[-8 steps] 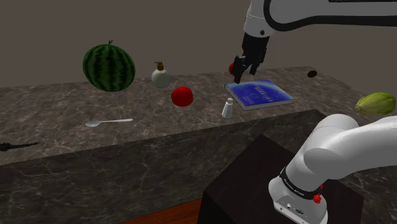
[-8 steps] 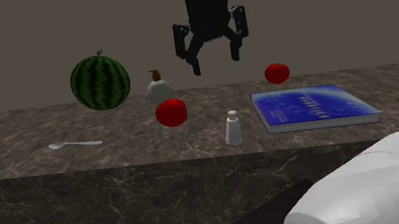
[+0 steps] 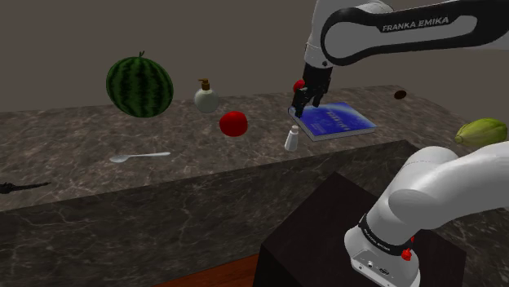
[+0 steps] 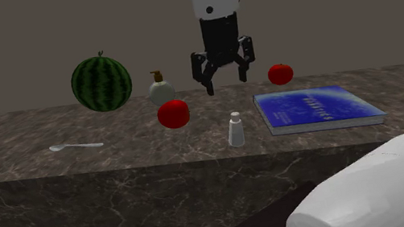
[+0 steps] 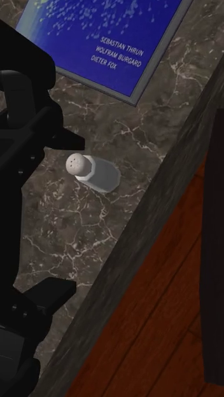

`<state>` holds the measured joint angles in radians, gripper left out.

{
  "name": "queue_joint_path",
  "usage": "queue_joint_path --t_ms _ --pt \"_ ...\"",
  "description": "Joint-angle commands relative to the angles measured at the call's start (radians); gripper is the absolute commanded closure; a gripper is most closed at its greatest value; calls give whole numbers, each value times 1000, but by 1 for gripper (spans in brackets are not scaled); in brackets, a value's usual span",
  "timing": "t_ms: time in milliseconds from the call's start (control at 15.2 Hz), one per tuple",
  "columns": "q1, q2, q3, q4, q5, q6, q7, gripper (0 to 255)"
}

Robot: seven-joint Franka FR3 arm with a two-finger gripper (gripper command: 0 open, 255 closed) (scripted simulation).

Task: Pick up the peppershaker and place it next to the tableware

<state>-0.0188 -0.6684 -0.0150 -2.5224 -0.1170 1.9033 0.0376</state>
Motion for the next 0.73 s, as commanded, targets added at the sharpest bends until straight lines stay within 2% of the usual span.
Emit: queue_joint_path --t_ms 0,462,660 --pt "-10 54 -32 -16 -14 70 -38 0" --pt "-27 275 -124 -33 -32 297 -152 0" --pt "-29 301 -130 -47 -34 336 -156 0"
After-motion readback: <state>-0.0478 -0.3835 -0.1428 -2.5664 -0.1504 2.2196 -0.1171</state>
